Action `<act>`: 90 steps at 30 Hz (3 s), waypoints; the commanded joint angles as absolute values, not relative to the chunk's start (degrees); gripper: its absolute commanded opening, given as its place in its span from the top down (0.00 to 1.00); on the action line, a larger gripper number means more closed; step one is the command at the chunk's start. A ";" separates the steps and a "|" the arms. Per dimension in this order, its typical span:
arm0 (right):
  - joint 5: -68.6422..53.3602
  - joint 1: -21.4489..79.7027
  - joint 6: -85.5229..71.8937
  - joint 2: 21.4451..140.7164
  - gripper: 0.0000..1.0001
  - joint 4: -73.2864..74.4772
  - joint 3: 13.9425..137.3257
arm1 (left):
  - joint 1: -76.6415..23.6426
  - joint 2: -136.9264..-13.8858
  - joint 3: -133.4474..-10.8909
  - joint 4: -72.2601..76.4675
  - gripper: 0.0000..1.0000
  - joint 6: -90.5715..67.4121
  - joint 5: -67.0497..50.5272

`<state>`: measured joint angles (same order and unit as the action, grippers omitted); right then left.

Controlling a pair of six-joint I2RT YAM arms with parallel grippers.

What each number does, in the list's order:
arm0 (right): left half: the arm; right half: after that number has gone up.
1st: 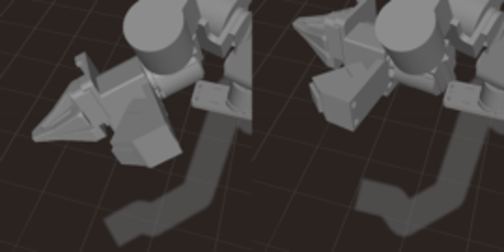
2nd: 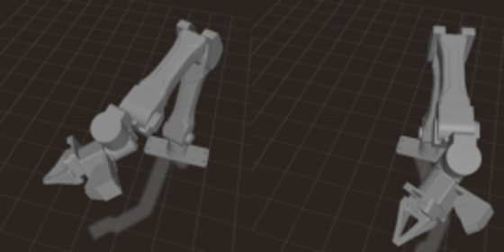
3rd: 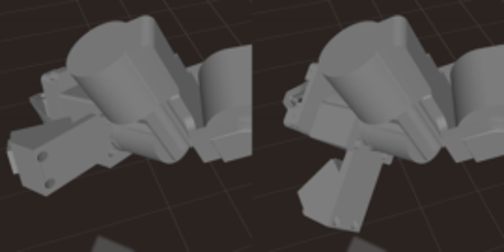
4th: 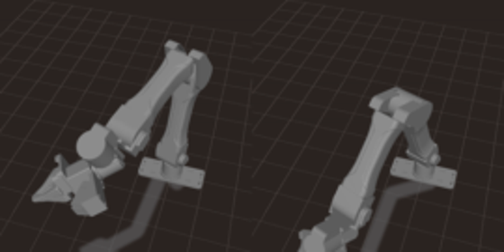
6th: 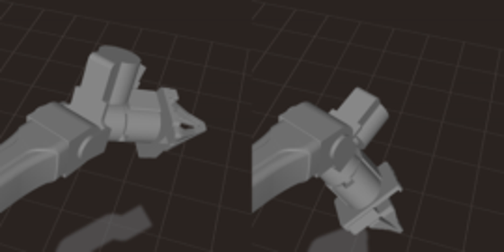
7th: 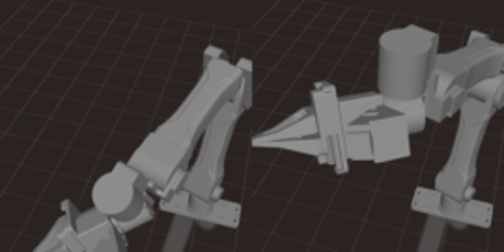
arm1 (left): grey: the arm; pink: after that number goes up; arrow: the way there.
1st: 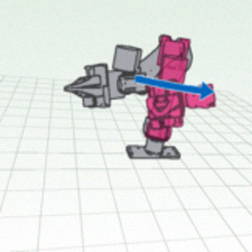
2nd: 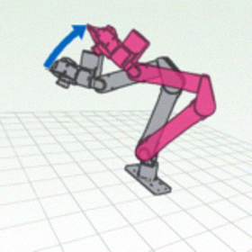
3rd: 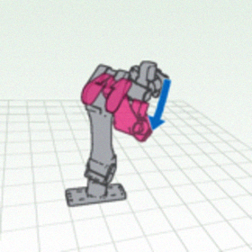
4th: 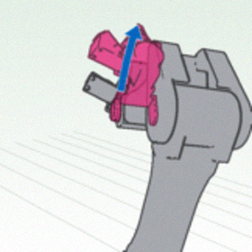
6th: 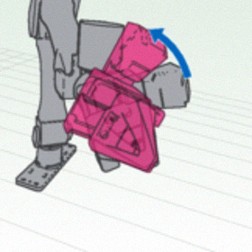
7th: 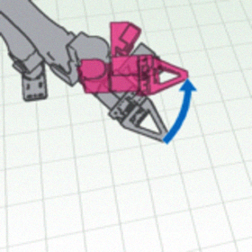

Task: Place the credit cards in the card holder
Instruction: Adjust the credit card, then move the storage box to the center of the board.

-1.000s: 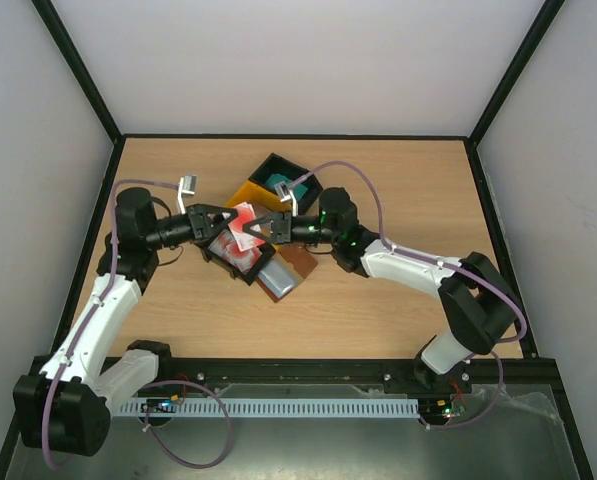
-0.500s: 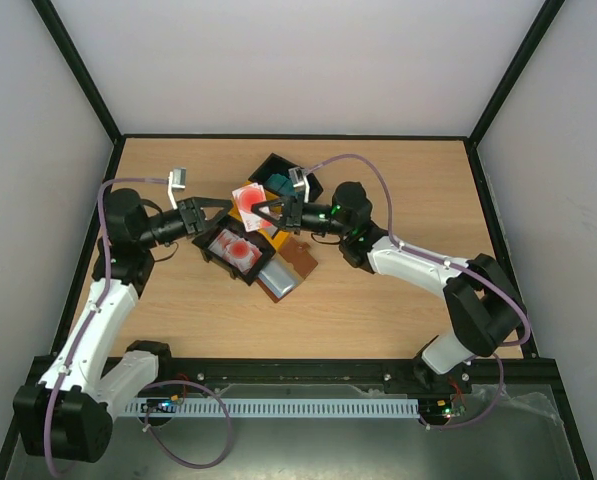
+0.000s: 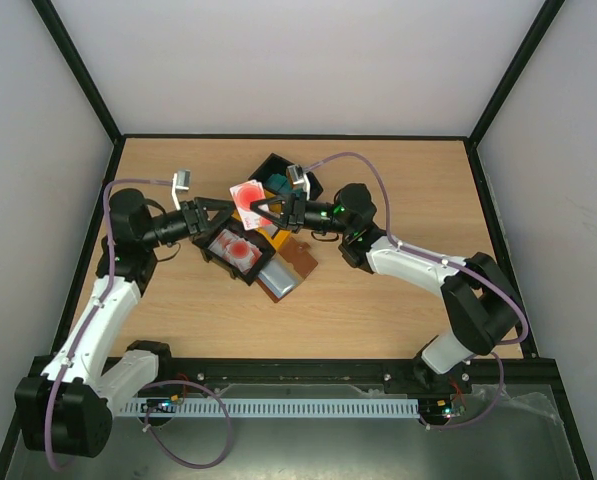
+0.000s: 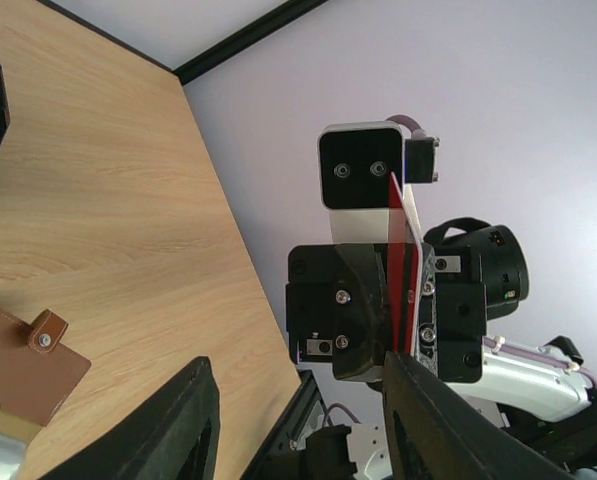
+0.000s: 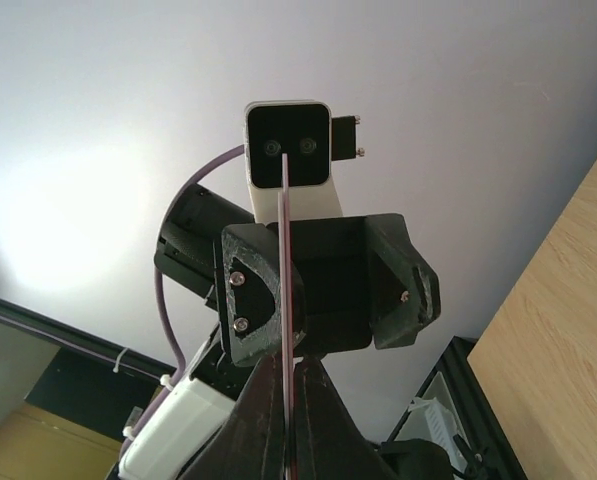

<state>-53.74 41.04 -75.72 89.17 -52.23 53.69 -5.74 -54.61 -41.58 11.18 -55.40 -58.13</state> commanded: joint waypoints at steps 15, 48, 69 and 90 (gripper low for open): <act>-53.76 40.96 -72.20 89.46 0.97 -48.43 53.46 | -6.06 -52.67 -40.48 14.22 0.61 -54.93 -58.29; -54.33 43.46 -67.27 90.27 0.97 -43.00 55.74 | -8.23 -55.88 -39.02 15.27 0.97 -57.46 -57.99; -55.64 36.83 -68.55 85.81 0.98 -47.70 45.09 | 0.79 -53.66 -43.20 7.85 0.97 -55.52 -57.02; -35.85 35.33 -35.82 79.55 0.98 -2.72 42.28 | -29.84 -70.46 -36.88 -13.91 0.97 -36.10 -27.90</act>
